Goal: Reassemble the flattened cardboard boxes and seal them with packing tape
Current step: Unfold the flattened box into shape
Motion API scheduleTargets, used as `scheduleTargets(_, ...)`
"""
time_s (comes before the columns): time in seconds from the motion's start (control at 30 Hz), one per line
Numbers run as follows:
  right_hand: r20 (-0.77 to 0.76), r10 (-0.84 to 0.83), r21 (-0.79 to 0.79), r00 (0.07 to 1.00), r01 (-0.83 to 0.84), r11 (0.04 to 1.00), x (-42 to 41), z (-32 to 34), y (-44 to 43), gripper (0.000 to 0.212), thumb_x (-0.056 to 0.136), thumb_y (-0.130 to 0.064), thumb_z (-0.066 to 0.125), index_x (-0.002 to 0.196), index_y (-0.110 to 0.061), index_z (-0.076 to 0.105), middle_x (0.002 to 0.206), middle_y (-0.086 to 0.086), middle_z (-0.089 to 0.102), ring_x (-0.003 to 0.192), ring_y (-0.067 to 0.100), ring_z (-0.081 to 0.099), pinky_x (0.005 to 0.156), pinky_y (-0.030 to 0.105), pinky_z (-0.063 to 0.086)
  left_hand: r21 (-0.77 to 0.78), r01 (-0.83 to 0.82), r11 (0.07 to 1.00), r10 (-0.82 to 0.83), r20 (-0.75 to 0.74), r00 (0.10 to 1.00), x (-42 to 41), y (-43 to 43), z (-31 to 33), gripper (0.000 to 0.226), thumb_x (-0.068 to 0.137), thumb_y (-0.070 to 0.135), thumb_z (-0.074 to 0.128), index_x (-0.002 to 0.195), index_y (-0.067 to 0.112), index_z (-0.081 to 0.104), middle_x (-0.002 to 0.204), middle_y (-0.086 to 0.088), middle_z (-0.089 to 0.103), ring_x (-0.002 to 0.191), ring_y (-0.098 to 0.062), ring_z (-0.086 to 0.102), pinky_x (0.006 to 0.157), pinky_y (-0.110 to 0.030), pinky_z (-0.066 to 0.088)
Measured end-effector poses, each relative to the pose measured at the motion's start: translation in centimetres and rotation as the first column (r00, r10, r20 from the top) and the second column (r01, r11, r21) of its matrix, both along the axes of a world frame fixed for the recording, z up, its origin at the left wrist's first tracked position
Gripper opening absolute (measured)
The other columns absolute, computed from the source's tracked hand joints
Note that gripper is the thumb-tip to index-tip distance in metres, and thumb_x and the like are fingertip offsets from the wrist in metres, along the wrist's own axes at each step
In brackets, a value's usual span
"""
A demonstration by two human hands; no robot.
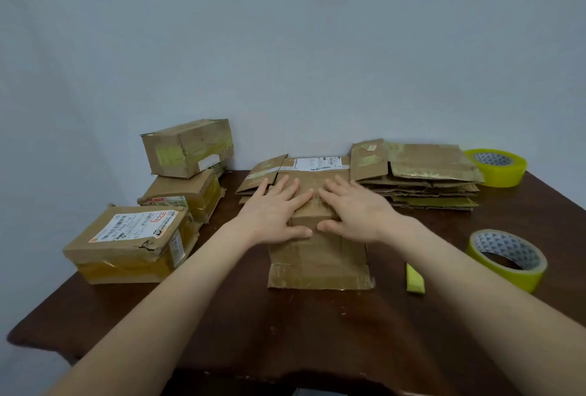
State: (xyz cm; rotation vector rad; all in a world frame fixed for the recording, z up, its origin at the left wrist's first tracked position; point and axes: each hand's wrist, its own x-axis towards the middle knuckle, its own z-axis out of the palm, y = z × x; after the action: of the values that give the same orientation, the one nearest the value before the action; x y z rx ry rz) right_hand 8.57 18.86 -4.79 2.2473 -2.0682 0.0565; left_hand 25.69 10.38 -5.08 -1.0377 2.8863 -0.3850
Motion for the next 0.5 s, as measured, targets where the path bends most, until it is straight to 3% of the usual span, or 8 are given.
scheduleTargets(0.1, 0.012, -0.017, -0.003, 1.0, 0.017, 1.0, 0.7, -1.0, 0.1, 0.072, 0.099, -0.05, 0.035, 0.154, -0.013, 0.007, 0.162, 0.011, 0.003, 0.149, 0.024, -0.001, 0.121, 0.036, 0.002, -0.068, -0.034, 0.997, 0.034, 0.001, 0.999, -1.2, 1.2, -0.3, 0.089, 0.088, 0.066, 0.04, 0.153, 0.019, 0.002, 0.16, -0.01, 0.002, 0.148, -0.025, -0.005, 0.119, -0.046, -0.002)
scheduleTargets(0.2, 0.003, -0.038, -0.001, 0.999, 0.038, 0.999, 0.9, -1.5, 0.0, 0.072, 0.1, -0.049, 0.034, 0.154, -0.01, 0.006, 0.161, 0.013, 0.001, 0.149, 0.023, -0.001, 0.121, 0.036, 0.001, 0.007, -0.053, 0.999, 0.054, -0.083, 0.995, -1.9, 1.5, -1.0, 0.091, 0.088, 0.062, 0.046, 0.153, 0.014, 0.003, 0.16, -0.015, 0.001, 0.147, -0.027, 0.002, 0.118, -0.038, 0.005)
scheduleTargets(0.5, 0.025, -0.078, 0.013, 0.997, 0.078, 0.997, 1.4, -1.4, 0.6, 0.069, 0.101, -0.047, 0.031, 0.154, -0.011, 0.005, 0.162, 0.011, -0.001, 0.149, 0.023, -0.001, 0.12, 0.035, 0.001, 0.07, 0.032, 0.997, -0.023, -0.126, 0.992, -1.2, 0.9, -0.9, 0.081, 0.091, 0.056, 0.048, 0.153, 0.027, 0.005, 0.16, -0.011, -0.002, 0.148, -0.02, 0.001, 0.119, -0.032, 0.007)
